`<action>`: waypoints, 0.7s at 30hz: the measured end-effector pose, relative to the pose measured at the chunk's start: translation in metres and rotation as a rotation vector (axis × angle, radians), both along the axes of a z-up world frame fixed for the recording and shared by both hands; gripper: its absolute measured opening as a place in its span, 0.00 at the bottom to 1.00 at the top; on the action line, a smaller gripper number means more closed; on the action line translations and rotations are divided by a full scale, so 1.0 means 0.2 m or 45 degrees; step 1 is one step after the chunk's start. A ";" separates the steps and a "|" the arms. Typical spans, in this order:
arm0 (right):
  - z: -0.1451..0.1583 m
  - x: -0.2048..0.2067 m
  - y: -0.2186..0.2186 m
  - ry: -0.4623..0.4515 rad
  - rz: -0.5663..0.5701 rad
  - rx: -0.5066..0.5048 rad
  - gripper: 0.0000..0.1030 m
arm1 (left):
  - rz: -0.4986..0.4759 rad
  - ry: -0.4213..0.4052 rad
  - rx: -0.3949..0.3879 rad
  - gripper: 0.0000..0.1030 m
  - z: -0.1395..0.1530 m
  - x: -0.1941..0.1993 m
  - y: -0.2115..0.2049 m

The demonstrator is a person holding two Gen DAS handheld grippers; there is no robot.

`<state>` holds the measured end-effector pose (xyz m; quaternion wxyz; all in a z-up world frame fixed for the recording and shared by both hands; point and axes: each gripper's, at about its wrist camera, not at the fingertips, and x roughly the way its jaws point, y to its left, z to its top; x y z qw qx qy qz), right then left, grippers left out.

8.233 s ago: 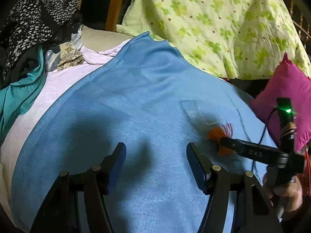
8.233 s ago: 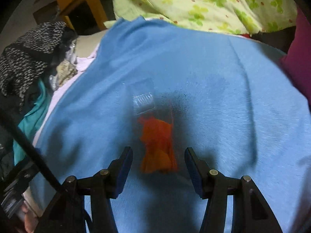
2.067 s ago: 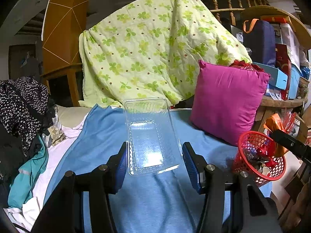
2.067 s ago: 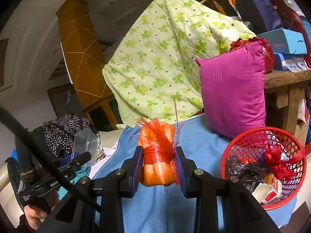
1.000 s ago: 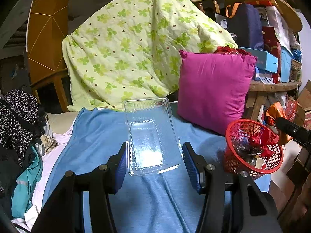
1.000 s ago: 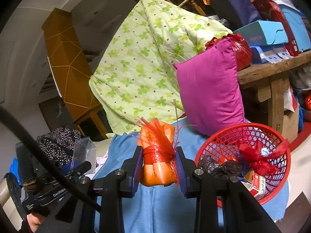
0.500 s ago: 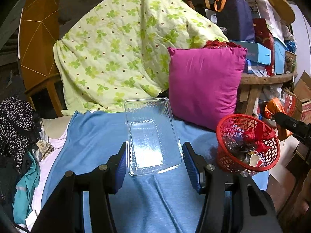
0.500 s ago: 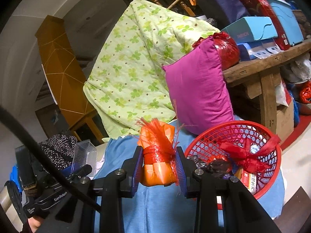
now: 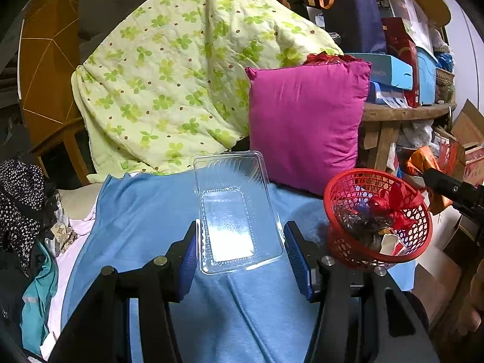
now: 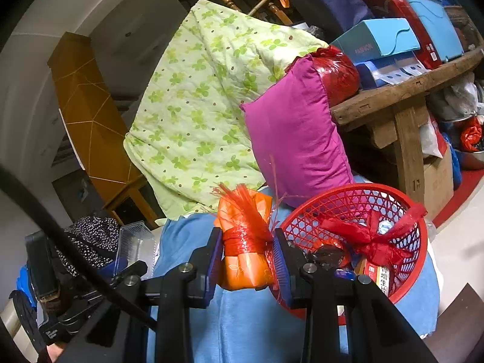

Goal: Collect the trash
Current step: 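Carry the clear tray with the left tool while the right tool carries the orange bag over the basket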

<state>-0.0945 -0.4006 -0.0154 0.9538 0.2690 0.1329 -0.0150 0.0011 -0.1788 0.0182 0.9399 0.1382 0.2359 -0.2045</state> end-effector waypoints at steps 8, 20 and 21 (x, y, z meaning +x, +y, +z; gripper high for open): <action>-0.04 0.00 -0.02 0.020 -0.005 0.014 0.34 | -0.014 0.016 0.010 0.55 -0.03 0.01 -0.05; -0.09 -0.01 -0.07 0.028 -0.024 0.044 0.34 | -0.048 0.036 0.048 0.55 -0.08 0.00 -0.13; -0.09 -0.01 -0.08 0.028 -0.026 0.049 0.34 | -0.050 0.038 0.049 0.55 -0.08 0.00 -0.14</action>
